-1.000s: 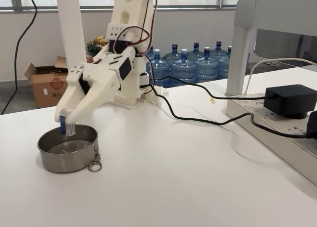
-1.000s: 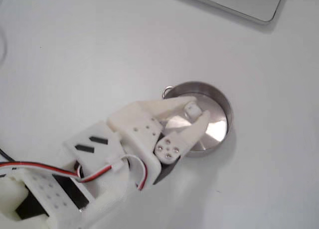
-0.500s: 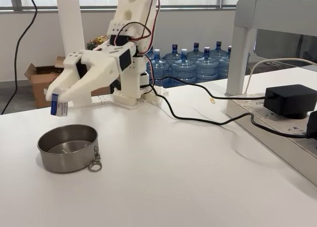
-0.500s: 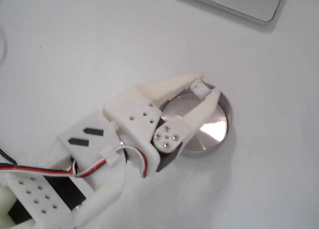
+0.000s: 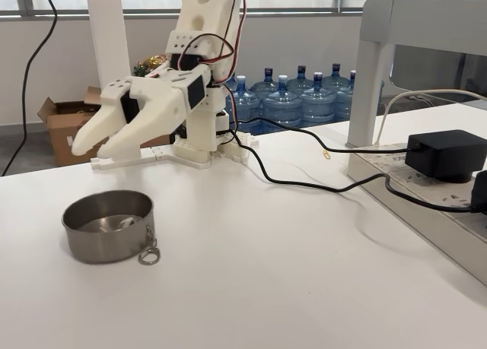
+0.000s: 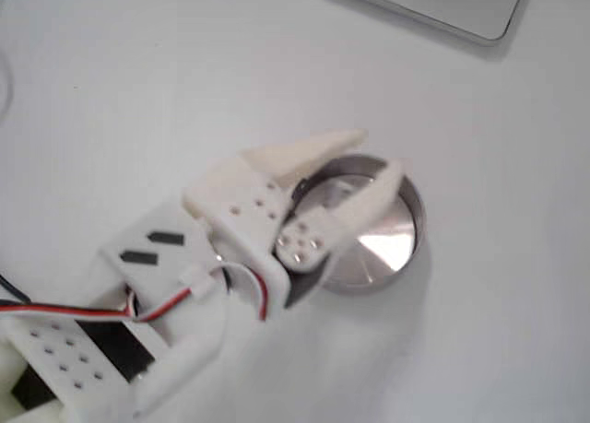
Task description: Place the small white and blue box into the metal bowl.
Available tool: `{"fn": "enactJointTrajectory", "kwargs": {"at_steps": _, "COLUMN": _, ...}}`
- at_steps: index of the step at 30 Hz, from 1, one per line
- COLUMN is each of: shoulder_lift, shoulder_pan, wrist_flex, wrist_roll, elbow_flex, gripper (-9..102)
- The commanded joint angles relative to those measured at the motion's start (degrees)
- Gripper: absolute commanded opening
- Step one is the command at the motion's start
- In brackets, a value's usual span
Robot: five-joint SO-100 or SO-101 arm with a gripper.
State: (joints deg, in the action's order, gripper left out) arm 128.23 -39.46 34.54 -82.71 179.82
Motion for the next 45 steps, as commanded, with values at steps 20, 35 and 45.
{"fn": "enactJointTrajectory", "kwargs": {"at_steps": 20, "shoulder_lift": 13.62, "shoulder_pan": 47.37, "wrist_flex": -9.76, "wrist_roll": 93.52, "elbow_flex": 3.08, "gripper": -4}}
{"fn": "enactJointTrajectory", "kwargs": {"at_steps": 35, "shoulder_lift": 71.19, "shoulder_pan": 49.22, "wrist_flex": -94.22, "wrist_roll": 80.68, "elbow_flex": 5.36, "gripper": -4}}
{"fn": "enactJointTrajectory", "kwargs": {"at_steps": 45, "shoulder_lift": 72.86, "shoulder_pan": 48.52, "wrist_flex": -95.10, "wrist_roll": 80.77, "elbow_flex": 5.27, "gripper": -4}}
